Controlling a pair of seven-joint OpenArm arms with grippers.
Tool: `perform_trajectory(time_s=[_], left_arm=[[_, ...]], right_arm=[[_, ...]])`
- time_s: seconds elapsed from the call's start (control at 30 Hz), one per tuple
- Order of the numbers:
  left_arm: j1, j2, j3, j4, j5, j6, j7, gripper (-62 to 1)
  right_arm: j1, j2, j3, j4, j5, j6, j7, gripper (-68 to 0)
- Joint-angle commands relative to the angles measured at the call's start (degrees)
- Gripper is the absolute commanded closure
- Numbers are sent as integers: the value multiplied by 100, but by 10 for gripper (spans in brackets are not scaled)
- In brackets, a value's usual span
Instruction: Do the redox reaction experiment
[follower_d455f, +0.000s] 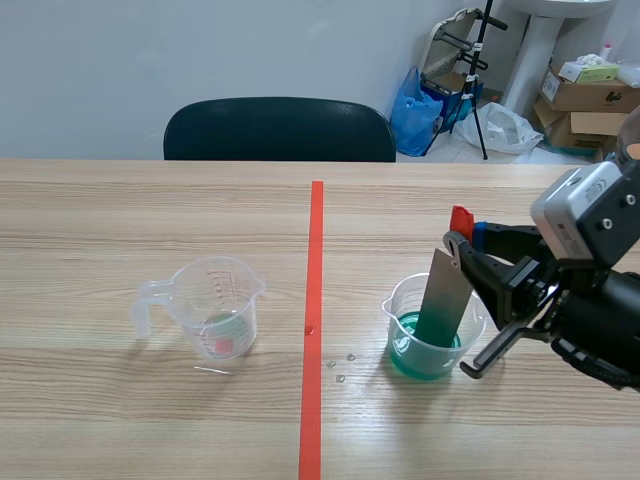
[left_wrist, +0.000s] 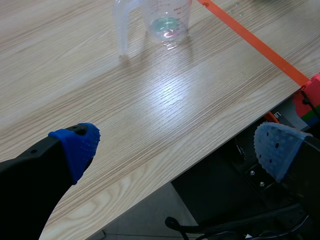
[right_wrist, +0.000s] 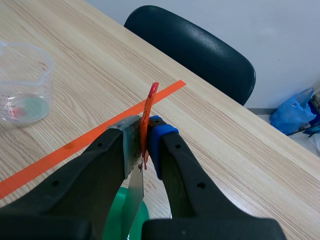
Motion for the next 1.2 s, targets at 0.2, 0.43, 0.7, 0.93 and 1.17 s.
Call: perform_trajectory(time_s=[0.2,0.43,0.7,0.93,1.17], left_arm=[[4,15,24,37,-35,-28,-76,-623],[4,15,24,37,-35,-28,-79,-623],[4,15,24,37,-35,-28,-52,-623],[4,13,24,37,-35,-28,-57,-623],[4,15,24,37,-37,-28,-57,-623]], right_arm=[[66,46,4,72,37,-22,17,-13],[66,46,4,72,39,-22,20,-13],[63,46,11,72,44,-22,46,-13],[33,48,68,155,72,-22,129,-13],[-105,72,225,343,87,-20,170,-13]])
